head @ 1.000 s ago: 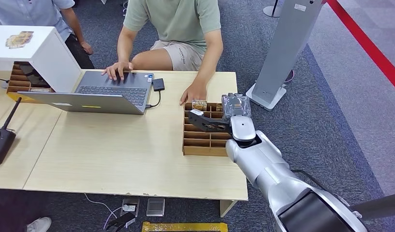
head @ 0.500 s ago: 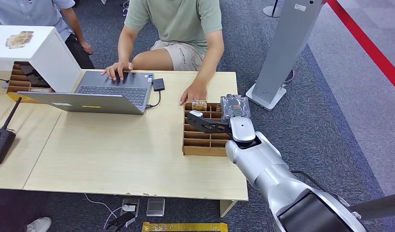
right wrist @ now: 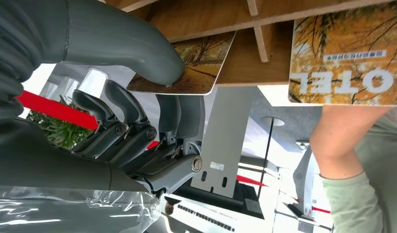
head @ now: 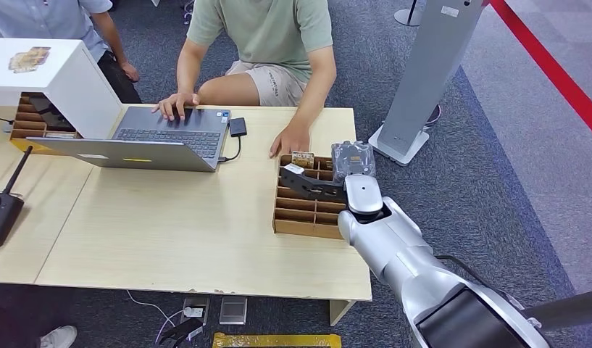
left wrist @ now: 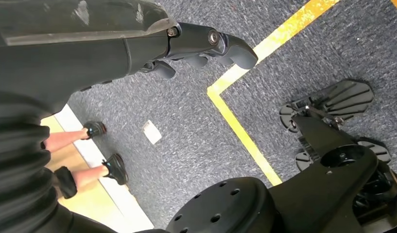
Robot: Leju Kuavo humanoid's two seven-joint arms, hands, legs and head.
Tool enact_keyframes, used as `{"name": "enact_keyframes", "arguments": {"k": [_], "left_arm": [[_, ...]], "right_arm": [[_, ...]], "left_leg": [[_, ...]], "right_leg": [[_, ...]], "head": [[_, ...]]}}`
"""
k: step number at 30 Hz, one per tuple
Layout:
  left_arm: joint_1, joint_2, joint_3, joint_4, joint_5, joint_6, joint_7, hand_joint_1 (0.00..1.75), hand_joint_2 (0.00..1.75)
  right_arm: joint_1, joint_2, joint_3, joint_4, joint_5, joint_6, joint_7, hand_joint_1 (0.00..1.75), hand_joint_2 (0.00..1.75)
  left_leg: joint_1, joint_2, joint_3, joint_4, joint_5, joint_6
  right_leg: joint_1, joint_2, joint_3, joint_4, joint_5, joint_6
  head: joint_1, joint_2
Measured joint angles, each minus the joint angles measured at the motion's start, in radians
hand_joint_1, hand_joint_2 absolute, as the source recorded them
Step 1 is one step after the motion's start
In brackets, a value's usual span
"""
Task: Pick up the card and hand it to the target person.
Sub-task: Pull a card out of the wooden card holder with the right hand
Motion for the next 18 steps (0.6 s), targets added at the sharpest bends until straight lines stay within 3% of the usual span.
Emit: {"name": "enact_keyframes", "arguments": {"k": [9, 18], "left_arm": [[0.002, 0.000, 0.004, 0.000, -0.011, 0.008, -0.009, 0.00, 1.75], [0.021, 0.000, 0.020, 0.000, -0.003, 0.024, -0.034, 0.00, 1.75]], "right_arm": [[0.003, -0.010, 0.000, 0.000, 0.018, -0.071, -0.009, 1.75, 1.75], [-0.007, -0.011, 0.000, -0.022, 0.007, -0.207, -0.134, 1.75, 1.75]], "left_leg": [[0.000, 0.000, 0.000, 0.000, 0.000, 0.000], [0.000, 0.000, 0.000, 0.000, 0.000, 0.000]], "right_leg": [[0.000, 0.000, 0.000, 0.000, 0.000, 0.000], [0.000, 0.000, 0.000, 0.000, 0.000, 0.000]], "head": [[0.000, 0.000], [0.000, 0.000]]}}
